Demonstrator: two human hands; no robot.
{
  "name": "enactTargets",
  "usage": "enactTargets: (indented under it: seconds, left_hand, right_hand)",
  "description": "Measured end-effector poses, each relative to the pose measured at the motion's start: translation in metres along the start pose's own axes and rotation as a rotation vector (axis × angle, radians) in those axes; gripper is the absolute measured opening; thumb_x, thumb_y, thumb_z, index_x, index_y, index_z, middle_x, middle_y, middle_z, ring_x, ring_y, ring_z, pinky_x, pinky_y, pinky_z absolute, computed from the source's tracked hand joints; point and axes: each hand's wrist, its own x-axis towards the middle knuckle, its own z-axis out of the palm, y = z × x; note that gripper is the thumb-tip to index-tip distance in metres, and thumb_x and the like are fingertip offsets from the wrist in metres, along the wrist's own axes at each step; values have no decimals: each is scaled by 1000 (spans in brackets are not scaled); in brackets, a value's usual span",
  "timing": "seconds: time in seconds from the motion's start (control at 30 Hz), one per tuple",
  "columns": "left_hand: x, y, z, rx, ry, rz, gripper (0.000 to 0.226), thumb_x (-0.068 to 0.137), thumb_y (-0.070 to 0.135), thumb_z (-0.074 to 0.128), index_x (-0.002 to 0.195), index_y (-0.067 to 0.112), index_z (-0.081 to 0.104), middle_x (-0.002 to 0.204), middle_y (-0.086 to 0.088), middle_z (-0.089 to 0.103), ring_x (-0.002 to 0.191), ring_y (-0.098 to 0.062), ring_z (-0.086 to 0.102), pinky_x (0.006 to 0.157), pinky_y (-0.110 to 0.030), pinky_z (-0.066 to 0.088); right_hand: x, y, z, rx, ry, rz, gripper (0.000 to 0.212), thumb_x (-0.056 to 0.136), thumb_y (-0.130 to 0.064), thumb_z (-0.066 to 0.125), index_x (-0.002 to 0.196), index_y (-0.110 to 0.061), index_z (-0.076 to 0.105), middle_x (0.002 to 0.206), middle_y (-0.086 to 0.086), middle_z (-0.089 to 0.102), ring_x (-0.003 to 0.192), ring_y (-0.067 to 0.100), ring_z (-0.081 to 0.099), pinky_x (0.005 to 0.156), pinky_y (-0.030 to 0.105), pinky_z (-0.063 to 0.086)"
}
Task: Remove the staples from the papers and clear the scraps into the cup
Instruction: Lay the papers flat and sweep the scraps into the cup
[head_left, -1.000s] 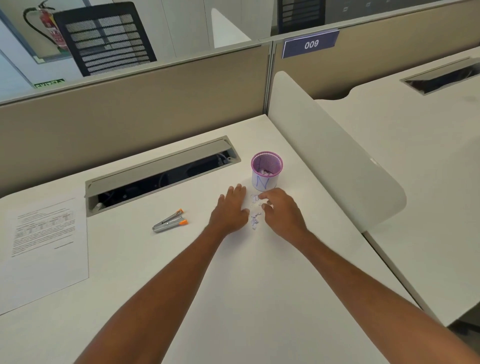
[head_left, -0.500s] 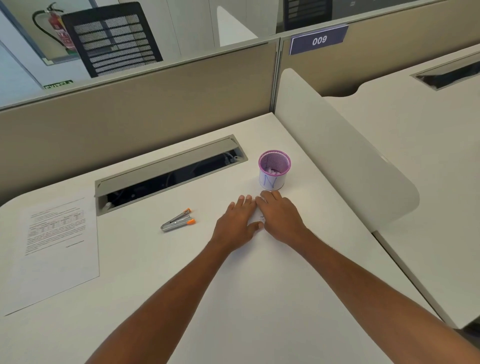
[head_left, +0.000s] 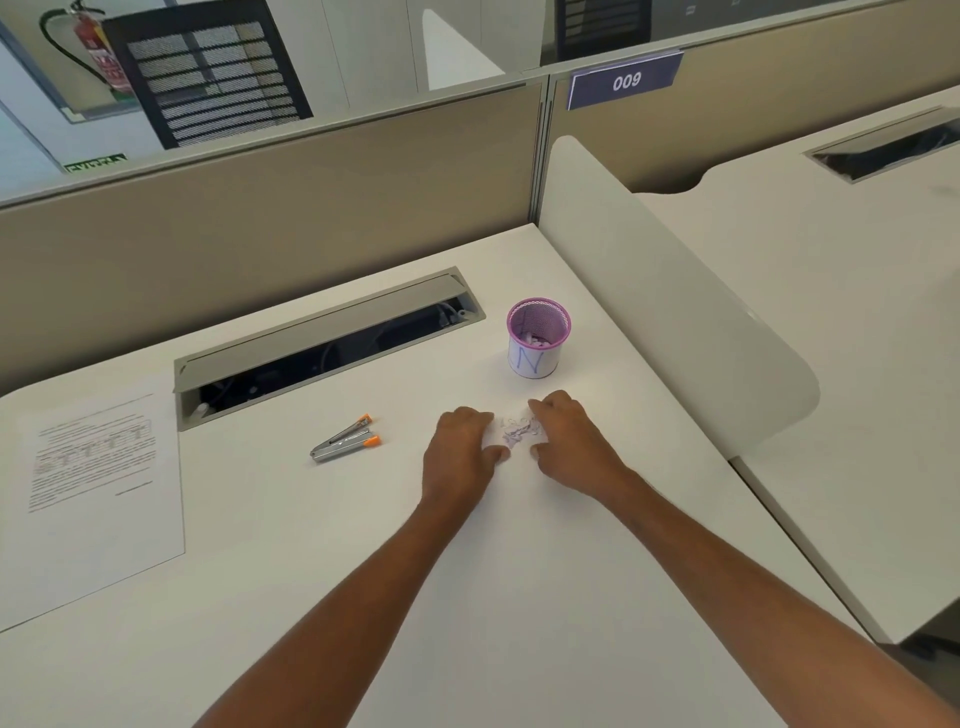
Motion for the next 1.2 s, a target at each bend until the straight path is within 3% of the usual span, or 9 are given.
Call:
enactTargets:
  seconds: [0.1,0.2,0.37,0.47,0.6,0.83,0.97,1.1,1.2]
  left_hand:
    - [8,7,-2,14,-33,-53,36,92,26,84,122,6,77,117,-13,64,109,-32,61,83,-42,53]
    - [11,16,-3,33,-15,-69,15,93,20,81,91,8,73,93,-10,58,86,-33,60,65,-35,35]
    - [12,19,8,-55,68,-111,40,90,5,69,56,15,52,60,-3,48,62,-29,47,57,-33,36]
    - [11,20,10,-134,82,-138,23,90,5,69,70,12,78,67,-7,72,66,-30,66,63,-36,52]
    - [10,16,9,-365,78,-206,11,90,13,79,88,16,89,82,0,85,78,-21,76,75,-32,59]
    - [3,8,-4,-1069,-57,-497,16,96,-7,74,106,0,84,105,-25,84,100,-37,83,86,-35,70]
    - [1,15,-12,-1125,-81,-445,18,98,-10,71,111,-4,82,109,-26,83,86,-27,84,76,-26,68]
    - [11,28,-25,-1190,-73,-384,19,99,-9,72,114,-5,81,112,-25,83,99,-32,80,87,-28,69]
    - [22,47,-41,-1211,-73,-349,17,100,-7,71,115,-8,80,112,-25,82,94,-31,79,84,-26,69]
  right_hand:
    - [5,-5,2,4,-29,46,44,90,-12,74,132,-5,62,130,13,51,122,34,52,96,44,53]
    - [8,-16,6,19,4,70,37,90,-7,73,126,-6,67,123,14,55,116,35,57,91,44,55]
    - [5,-33,17,43,85,72,21,90,-2,67,110,-6,69,115,14,56,104,35,59,80,46,54]
    - [6,-40,23,50,129,73,12,94,-4,64,105,-6,69,109,14,58,101,35,61,73,42,51]
    - [6,-47,21,190,179,163,13,97,-7,65,108,-4,72,109,14,65,97,32,64,72,33,43]
    - [-3,-44,10,911,136,416,22,87,2,71,99,-15,78,96,5,80,96,24,78,87,42,68]
    - [-2,-37,0,1012,103,431,31,84,9,66,94,-18,78,98,9,82,91,22,76,89,41,66]
    - [4,-35,-25,1126,88,375,22,93,10,67,103,-7,76,108,20,78,87,23,74,87,35,65]
    - [14,-36,-50,1163,106,327,17,95,9,67,102,-5,75,99,16,76,85,22,72,84,33,64]
